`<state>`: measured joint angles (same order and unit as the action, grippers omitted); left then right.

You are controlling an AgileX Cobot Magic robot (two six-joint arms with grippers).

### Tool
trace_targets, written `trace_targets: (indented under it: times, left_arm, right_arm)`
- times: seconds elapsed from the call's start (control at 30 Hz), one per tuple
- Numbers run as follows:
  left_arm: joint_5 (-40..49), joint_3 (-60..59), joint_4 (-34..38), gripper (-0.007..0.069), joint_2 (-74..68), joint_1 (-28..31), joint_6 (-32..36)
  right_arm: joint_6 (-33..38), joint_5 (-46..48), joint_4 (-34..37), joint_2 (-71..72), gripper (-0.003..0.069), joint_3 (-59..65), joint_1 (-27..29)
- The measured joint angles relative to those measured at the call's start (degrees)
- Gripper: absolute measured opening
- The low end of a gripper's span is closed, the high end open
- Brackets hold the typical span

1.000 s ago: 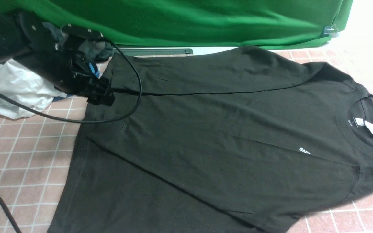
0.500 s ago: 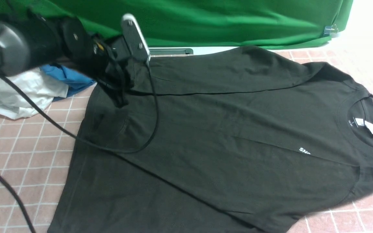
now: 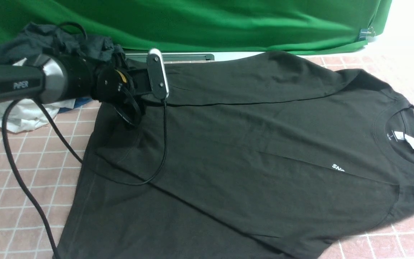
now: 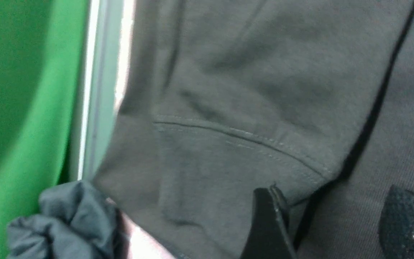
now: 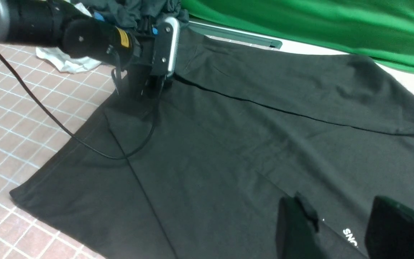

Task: Fold a long-sleeved shirt over a pink coffee tablecloth.
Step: 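Grab the top left corner of the dark shirt with the left gripper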

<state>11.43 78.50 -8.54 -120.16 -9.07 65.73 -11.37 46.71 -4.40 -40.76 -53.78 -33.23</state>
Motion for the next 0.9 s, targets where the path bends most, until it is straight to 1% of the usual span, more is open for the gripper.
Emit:
trace_targets:
  times: [0.1, 0.37, 0.53, 0.9]
  left_arm:
    - [-0.83, 0.00, -1.06, 0.0388, -0.61, 0.00, -0.06]
    - [-8.27, 0.00, -2.32, 0.0311, -1.00, 0.00, -0.11]
    - [-8.67, 0.00, -2.47, 0.0281, -1.07, 0.00, -0.11]
    - [-7.17, 0.02, -2.53, 0.0275, -2.90, 0.00, -0.18]
  right_arm:
    - [-0.05, 0.00, 0.00, 0.00, 0.0269, 0.00, 0.00]
    - [-0.24, 0.06, 0.00, 0.00, 0.0269, 0.00, 0.00]
    - [-1.22, 0.06, 0.00, 0.00, 0.0269, 0.00, 0.00]
    - [-1.66, 0.41, 0.59, 0.00, 0.0269, 0.00, 0.00]
